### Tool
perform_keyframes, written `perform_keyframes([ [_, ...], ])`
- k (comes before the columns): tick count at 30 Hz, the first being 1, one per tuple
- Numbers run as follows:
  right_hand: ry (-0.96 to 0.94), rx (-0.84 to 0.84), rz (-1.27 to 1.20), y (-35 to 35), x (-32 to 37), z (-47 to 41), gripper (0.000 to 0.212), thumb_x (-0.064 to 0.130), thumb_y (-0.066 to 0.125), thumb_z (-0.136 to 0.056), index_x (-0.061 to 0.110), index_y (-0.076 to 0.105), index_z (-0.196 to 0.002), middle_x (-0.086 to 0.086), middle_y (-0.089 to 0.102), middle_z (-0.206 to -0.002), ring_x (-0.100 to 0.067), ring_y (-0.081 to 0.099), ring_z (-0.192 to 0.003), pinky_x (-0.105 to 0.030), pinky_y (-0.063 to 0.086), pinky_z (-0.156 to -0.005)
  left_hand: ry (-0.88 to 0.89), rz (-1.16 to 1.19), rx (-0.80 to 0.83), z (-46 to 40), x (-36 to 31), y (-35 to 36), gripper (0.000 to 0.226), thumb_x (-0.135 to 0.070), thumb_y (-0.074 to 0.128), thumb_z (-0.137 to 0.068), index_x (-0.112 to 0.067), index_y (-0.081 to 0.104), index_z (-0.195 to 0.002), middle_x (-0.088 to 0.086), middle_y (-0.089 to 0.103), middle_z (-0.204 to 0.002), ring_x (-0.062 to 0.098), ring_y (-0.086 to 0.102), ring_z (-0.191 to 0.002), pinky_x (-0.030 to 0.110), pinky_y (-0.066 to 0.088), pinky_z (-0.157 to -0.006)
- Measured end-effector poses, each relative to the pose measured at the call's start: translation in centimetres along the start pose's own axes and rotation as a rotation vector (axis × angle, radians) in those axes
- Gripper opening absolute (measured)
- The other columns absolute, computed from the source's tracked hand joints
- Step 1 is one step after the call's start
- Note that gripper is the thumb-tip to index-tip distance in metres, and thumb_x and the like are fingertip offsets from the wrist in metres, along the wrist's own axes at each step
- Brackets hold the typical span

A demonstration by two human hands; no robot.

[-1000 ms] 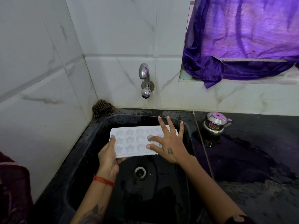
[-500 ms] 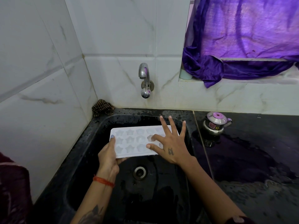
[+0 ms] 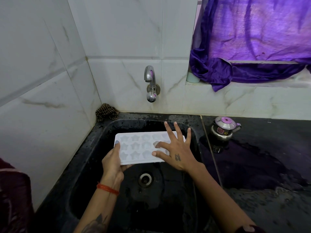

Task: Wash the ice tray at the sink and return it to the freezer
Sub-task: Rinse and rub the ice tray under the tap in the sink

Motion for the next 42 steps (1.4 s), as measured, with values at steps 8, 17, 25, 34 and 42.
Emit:
perform_keyframes([
  [8,0.017,-0.041,0.025,-0.2,0.0,0.2,0.082,0.087,0.003,-0.066,0.043,0.062,-0.102,0.001,-0.007,-0.159,-0.026,-0.020,-0.144,-0.062,-0.021,-0.105,0.012,0.001,0.008,0.4,-0.2,0.1,0.017,-0.032,0.055,-0.094,-0.019,0.059,-0.083,0.003,0.064,-0.082,0.018,0.062,-0.073,0.039,0.054,-0.063],
  [17,0.016,-0.019,-0.001,-0.3,0.2,0.3,0.079,0.085,0.006,-0.067,0.044,0.056,-0.113,0.003,-0.017,-0.157,-0.025,-0.025,-0.142,-0.060,-0.023,-0.105,0.018,-0.007,0.013,0.4,0.0,0.0,0.018,-0.033,0.056,-0.093,-0.018,0.060,-0.084,0.003,0.065,-0.083,0.019,0.063,-0.074,0.037,0.053,-0.062],
  [25,-0.069,-0.060,-0.038,-0.4,1.8,-0.5,0.055,0.076,0.027,-0.078,0.040,0.061,-0.103,0.006,-0.019,-0.155,-0.023,-0.026,-0.142,-0.057,-0.023,-0.107,0.012,-0.010,0.026,0.6,0.1,0.3,0.018,-0.034,0.055,-0.094,-0.019,0.061,-0.085,0.003,0.066,-0.084,0.019,0.064,-0.074,0.036,0.055,-0.060],
  [34,-0.061,0.041,-0.032,-0.3,2.7,-0.6,0.074,0.078,0.006,-0.071,0.047,0.057,-0.114,0.004,-0.015,-0.158,-0.025,-0.026,-0.142,-0.059,-0.025,-0.105,0.016,-0.010,0.032,0.5,0.0,0.4,0.019,-0.034,0.057,-0.093,-0.019,0.062,-0.083,0.005,0.067,-0.084,0.021,0.065,-0.075,0.035,0.055,-0.060],
  [42,-0.051,0.020,-0.026,-0.4,2.4,-0.5,0.074,0.079,0.009,-0.071,0.039,0.062,-0.104,0.002,-0.012,-0.158,-0.027,-0.025,-0.142,-0.059,-0.027,-0.104,0.001,-0.009,0.036,0.4,0.1,0.4,0.019,-0.035,0.057,-0.092,-0.019,0.061,-0.083,0.005,0.067,-0.084,0.021,0.065,-0.075,0.036,0.056,-0.060],
])
Point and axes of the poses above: each hand's wrist, its own z-axis away from the middle knuckle, its own y-axis out of the palm, x = y × z, the point moved 2 cm from there along -z, towards the middle knuckle
